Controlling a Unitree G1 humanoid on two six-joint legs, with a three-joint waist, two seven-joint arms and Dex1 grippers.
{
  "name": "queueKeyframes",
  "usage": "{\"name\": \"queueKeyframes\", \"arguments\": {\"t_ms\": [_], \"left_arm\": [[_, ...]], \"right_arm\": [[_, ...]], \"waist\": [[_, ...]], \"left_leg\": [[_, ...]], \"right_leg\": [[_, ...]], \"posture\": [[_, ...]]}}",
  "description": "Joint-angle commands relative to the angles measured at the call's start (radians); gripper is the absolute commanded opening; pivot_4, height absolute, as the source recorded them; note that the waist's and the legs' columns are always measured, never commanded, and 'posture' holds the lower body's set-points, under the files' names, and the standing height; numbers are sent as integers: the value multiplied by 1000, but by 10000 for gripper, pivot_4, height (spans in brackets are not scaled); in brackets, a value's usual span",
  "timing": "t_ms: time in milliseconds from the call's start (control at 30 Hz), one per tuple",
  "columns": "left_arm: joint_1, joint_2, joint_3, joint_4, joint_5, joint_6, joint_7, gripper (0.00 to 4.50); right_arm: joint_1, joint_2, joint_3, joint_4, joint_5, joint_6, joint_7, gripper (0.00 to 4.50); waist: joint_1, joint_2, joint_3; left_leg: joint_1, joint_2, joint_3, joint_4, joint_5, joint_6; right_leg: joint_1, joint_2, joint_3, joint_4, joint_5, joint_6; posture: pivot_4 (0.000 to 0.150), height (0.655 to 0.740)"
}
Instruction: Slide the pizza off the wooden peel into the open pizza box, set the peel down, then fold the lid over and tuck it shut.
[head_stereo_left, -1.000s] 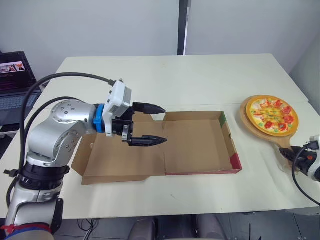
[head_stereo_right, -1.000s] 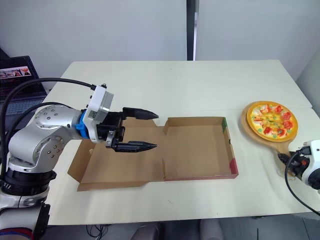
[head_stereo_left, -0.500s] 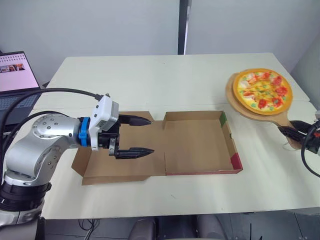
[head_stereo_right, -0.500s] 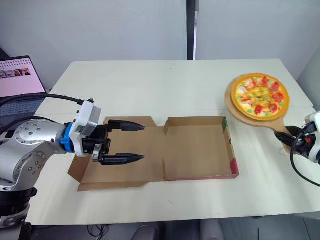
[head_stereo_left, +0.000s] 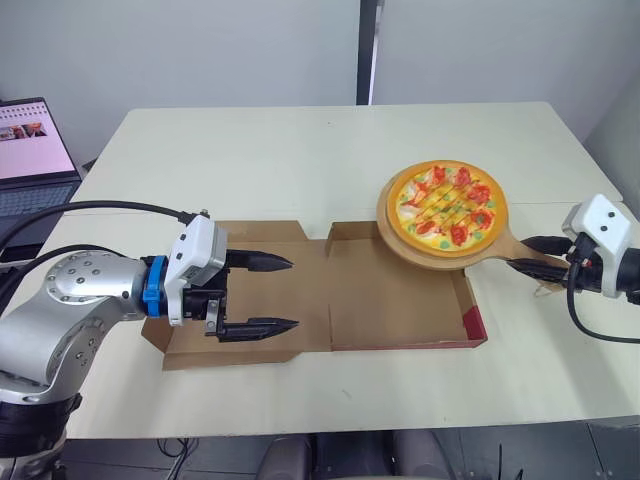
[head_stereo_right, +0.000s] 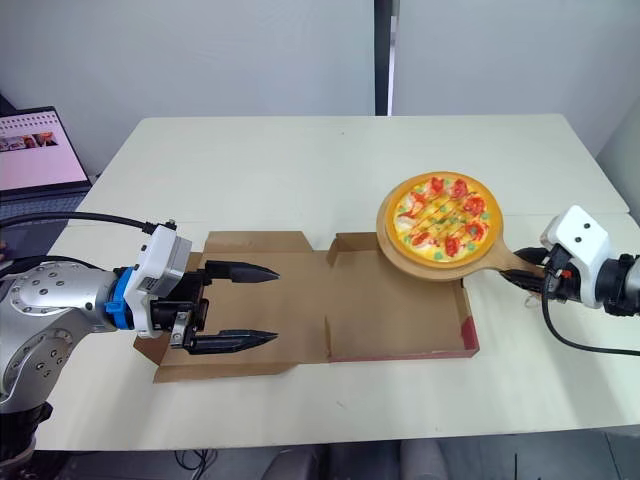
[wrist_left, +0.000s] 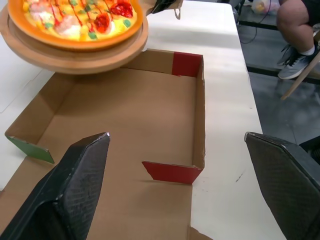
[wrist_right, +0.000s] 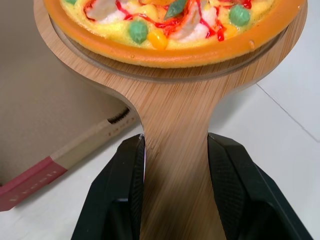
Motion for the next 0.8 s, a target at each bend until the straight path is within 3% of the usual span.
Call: {"name": "queueKeyframes", "arguments": {"t_ms": [33,800], "left_arm": [[9,22,47,-39,-30,0,7,45000],[29,41,55,-49,-48,-6,2,45000]], "right_arm": [[-53,-20,-19,-13,1,-51,26,15767],[-100,-44,56,-2,-85,-135,134,15767]], "waist": [[0,0,0],[0,0,0]], "left_leg": [[0,0,0,0,0,0],[0,0,0,0,0,0]], "right_leg": [[0,0,0,0,0,0],[0,0,0,0,0,0]], "posture": [[1500,7400],[1500,7400]]}}
